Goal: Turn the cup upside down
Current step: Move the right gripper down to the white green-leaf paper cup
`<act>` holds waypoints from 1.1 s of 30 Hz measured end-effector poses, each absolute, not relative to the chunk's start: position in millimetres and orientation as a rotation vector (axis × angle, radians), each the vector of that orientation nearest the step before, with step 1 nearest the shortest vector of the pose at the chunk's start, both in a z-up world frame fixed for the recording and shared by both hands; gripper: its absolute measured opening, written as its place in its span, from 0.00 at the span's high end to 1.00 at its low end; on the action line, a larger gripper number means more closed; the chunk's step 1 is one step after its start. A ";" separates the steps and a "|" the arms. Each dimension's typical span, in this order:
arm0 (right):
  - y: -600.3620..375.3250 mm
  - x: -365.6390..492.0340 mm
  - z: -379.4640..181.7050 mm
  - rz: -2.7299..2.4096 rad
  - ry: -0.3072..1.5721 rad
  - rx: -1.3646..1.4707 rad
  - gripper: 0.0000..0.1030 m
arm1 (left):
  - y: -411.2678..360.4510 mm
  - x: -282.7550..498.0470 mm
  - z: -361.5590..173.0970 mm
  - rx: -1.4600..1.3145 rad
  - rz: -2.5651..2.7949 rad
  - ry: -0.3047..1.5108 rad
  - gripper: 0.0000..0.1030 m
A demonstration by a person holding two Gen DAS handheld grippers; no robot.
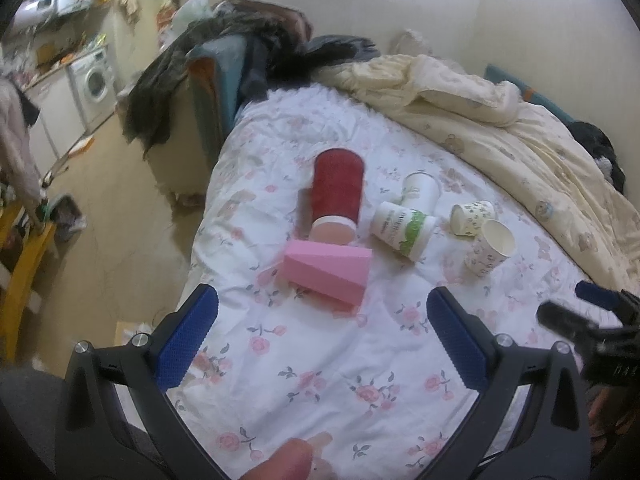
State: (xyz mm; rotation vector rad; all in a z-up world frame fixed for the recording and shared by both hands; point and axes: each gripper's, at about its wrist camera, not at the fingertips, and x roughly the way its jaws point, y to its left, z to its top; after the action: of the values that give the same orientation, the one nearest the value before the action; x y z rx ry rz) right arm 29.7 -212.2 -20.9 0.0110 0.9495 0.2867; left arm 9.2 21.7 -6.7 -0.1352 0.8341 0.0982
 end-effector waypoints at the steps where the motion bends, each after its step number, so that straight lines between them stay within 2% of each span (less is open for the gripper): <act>1: -207.3 35.6 -22.8 0.309 0.978 -0.013 0.00 | 24.9 11.8 -8.3 -0.143 0.108 0.846 0.00; 6: -195.4 69.2 -25.9 0.391 1.061 -0.062 0.00 | 40.4 25.5 -20.6 -0.157 0.174 0.921 0.00; 12: -161.9 123.9 -41.6 0.487 1.186 -0.280 0.00 | 56.7 36.1 -38.5 -0.166 0.254 1.018 0.00; 17: -127.7 168.2 -56.4 0.554 1.239 -0.424 0.06 | 65.2 43.8 -51.8 -0.181 0.273 1.091 0.00; 19: -114.0 185.7 -68.6 0.568 1.271 -0.496 0.10 | 67.2 46.0 -54.6 -0.176 0.288 1.108 0.00; 23: -90.4 207.7 -100.1 0.522 1.269 -0.673 0.10 | 71.6 52.7 -62.6 -0.186 0.314 1.136 0.00; 29: -74.9 230.8 -135.9 0.467 1.331 -0.723 0.10 | 67.5 55.0 -66.0 -0.194 0.273 1.160 0.00; 32: -71.9 236.1 -148.8 0.482 1.396 -0.696 0.20 | 69.7 54.3 -65.8 -0.238 0.260 1.158 0.00; 33: -71.7 236.7 -152.0 0.480 1.404 -0.703 0.26 | 71.3 54.4 -66.0 -0.252 0.261 1.158 0.00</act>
State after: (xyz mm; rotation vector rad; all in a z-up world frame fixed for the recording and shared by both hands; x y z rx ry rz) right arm 236.7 -71.7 -152.0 -0.7026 1.4044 0.4803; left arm 54.4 71.3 -66.0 -0.2515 1.1579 0.2612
